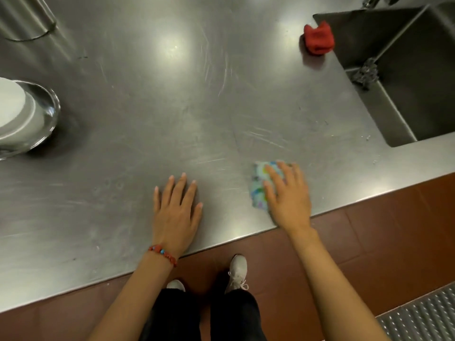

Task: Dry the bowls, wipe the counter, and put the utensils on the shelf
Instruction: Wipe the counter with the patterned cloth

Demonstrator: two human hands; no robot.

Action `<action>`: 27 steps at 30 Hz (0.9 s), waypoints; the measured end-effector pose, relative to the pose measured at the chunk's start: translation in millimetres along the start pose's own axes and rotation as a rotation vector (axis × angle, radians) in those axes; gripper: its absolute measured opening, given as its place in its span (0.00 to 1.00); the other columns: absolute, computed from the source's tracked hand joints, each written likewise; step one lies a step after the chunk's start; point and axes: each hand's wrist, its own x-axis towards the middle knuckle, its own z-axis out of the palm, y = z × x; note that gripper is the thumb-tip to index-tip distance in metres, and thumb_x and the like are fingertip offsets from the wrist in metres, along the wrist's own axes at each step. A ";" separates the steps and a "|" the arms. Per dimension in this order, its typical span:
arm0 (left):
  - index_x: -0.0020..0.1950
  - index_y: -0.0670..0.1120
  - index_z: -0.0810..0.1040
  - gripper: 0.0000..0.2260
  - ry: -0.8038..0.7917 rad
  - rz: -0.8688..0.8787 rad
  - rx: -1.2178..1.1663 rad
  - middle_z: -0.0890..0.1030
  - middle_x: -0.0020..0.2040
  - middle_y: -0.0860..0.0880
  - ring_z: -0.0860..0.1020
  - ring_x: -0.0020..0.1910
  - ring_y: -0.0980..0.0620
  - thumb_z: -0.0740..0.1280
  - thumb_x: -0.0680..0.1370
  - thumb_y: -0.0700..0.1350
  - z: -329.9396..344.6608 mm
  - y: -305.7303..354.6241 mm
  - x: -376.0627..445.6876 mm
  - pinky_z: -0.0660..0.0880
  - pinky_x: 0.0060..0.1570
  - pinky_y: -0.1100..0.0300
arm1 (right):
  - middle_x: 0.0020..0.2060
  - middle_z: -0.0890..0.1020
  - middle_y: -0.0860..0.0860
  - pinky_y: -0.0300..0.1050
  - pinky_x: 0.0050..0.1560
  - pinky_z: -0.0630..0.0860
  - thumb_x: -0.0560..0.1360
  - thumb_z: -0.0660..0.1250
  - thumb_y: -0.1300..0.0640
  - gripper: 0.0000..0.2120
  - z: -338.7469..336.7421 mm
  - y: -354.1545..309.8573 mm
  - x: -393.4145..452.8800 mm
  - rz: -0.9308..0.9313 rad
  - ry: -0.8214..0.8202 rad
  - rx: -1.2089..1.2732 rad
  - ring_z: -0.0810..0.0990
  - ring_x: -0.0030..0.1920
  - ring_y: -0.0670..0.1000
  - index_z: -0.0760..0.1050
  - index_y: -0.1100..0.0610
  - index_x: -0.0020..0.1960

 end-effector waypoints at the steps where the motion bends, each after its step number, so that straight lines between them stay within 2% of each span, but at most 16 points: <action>1: 0.61 0.39 0.76 0.22 0.010 0.000 0.002 0.74 0.64 0.37 0.71 0.63 0.34 0.54 0.75 0.49 2.5 7.5 5.1 0.63 0.60 0.33 | 0.65 0.73 0.60 0.57 0.66 0.66 0.78 0.58 0.52 0.18 -6.0 22.2 11.4 0.084 0.014 -0.007 0.67 0.66 0.64 0.73 0.58 0.64; 4: 0.61 0.39 0.75 0.22 0.028 -0.024 0.004 0.75 0.64 0.37 0.71 0.63 0.34 0.54 0.75 0.49 10.1 24.0 18.2 0.64 0.60 0.33 | 0.65 0.73 0.60 0.57 0.66 0.64 0.78 0.59 0.54 0.18 -14.9 49.1 30.7 0.260 0.076 -0.022 0.66 0.67 0.64 0.72 0.59 0.65; 6: 0.62 0.39 0.75 0.22 0.031 -0.063 0.000 0.74 0.64 0.37 0.71 0.63 0.34 0.54 0.75 0.49 14.9 30.9 22.7 0.64 0.60 0.33 | 0.64 0.74 0.60 0.57 0.65 0.66 0.77 0.60 0.54 0.17 -10.8 33.1 26.7 0.251 0.097 -0.001 0.66 0.67 0.65 0.73 0.58 0.64; 9: 0.62 0.39 0.75 0.22 0.047 -0.108 0.007 0.74 0.64 0.37 0.71 0.64 0.35 0.54 0.75 0.50 20.8 35.1 25.0 0.63 0.61 0.34 | 0.62 0.76 0.56 0.56 0.62 0.69 0.76 0.59 0.51 0.17 -1.1 6.1 6.3 -0.048 0.055 0.023 0.70 0.66 0.63 0.74 0.55 0.63; 11: 0.63 0.40 0.75 0.23 0.044 -0.124 -0.003 0.73 0.65 0.37 0.70 0.65 0.35 0.53 0.75 0.50 21.9 35.2 25.1 0.62 0.63 0.35 | 0.62 0.77 0.55 0.54 0.62 0.70 0.77 0.58 0.49 0.17 -1.4 16.9 10.9 -0.267 0.006 0.047 0.71 0.65 0.61 0.74 0.53 0.63; 13: 0.63 0.40 0.74 0.24 0.034 -0.131 -0.006 0.72 0.66 0.37 0.68 0.66 0.36 0.52 0.75 0.51 21.2 35.5 25.1 0.61 0.64 0.35 | 0.63 0.76 0.55 0.55 0.64 0.69 0.77 0.57 0.49 0.18 -4.1 45.9 35.4 -0.335 -0.036 0.043 0.71 0.65 0.61 0.73 0.53 0.64; 14: 0.63 0.40 0.74 0.24 0.035 -0.138 -0.006 0.72 0.66 0.37 0.68 0.66 0.36 0.52 0.75 0.51 20.6 36.3 24.8 0.61 0.64 0.35 | 0.63 0.76 0.56 0.56 0.65 0.69 0.78 0.57 0.50 0.18 -5.5 62.1 52.8 -0.272 -0.017 0.034 0.70 0.66 0.62 0.73 0.53 0.64; 17: 0.63 0.40 0.74 0.24 0.052 -0.186 -0.027 0.72 0.67 0.38 0.67 0.67 0.36 0.52 0.75 0.52 18.3 44.0 28.4 0.60 0.64 0.35 | 0.67 0.72 0.56 0.55 0.66 0.64 0.79 0.56 0.50 0.18 -12.7 99.0 108.9 0.070 0.028 0.033 0.64 0.69 0.61 0.70 0.54 0.66; 19: 0.64 0.40 0.73 0.24 0.059 -0.201 -0.047 0.71 0.67 0.38 0.67 0.67 0.36 0.52 0.75 0.51 18.4 55.4 36.1 0.59 0.64 0.35 | 0.68 0.70 0.56 0.55 0.67 0.61 0.79 0.57 0.50 0.19 -9.5 92.0 115.8 0.165 0.034 0.032 0.61 0.71 0.61 0.69 0.53 0.67; 20: 0.63 0.40 0.74 0.24 0.066 -0.188 -0.053 0.72 0.66 0.37 0.68 0.66 0.35 0.52 0.75 0.51 18.7 62.9 41.5 0.60 0.64 0.35 | 0.68 0.71 0.57 0.56 0.68 0.61 0.78 0.58 0.50 0.18 -6.9 81.1 109.2 0.133 0.033 0.042 0.62 0.70 0.62 0.70 0.54 0.66; 22: 0.62 0.39 0.75 0.23 0.081 -0.123 -0.041 0.73 0.65 0.37 0.69 0.65 0.34 0.53 0.75 0.50 20.3 78.9 54.4 0.62 0.62 0.34 | 0.64 0.75 0.58 0.58 0.65 0.66 0.77 0.59 0.50 0.18 -0.3 55.0 84.4 -0.051 0.047 0.053 0.67 0.67 0.65 0.73 0.55 0.63; 24: 0.62 0.39 0.75 0.22 0.089 -0.051 -0.024 0.74 0.64 0.36 0.70 0.64 0.34 0.55 0.75 0.49 22.3 91.6 69.5 0.63 0.61 0.33 | 0.63 0.76 0.55 0.56 0.62 0.69 0.77 0.57 0.48 0.17 2.8 41.7 64.0 -0.223 0.016 0.045 0.70 0.66 0.62 0.74 0.52 0.62; 27: 0.62 0.40 0.75 0.22 0.084 0.013 -0.005 0.74 0.64 0.37 0.70 0.64 0.34 0.55 0.75 0.49 26.4 98.6 90.5 0.62 0.61 0.33 | 0.62 0.77 0.54 0.54 0.62 0.70 0.77 0.59 0.48 0.17 -0.2 60.3 80.9 -0.328 -0.013 0.059 0.71 0.66 0.61 0.74 0.51 0.63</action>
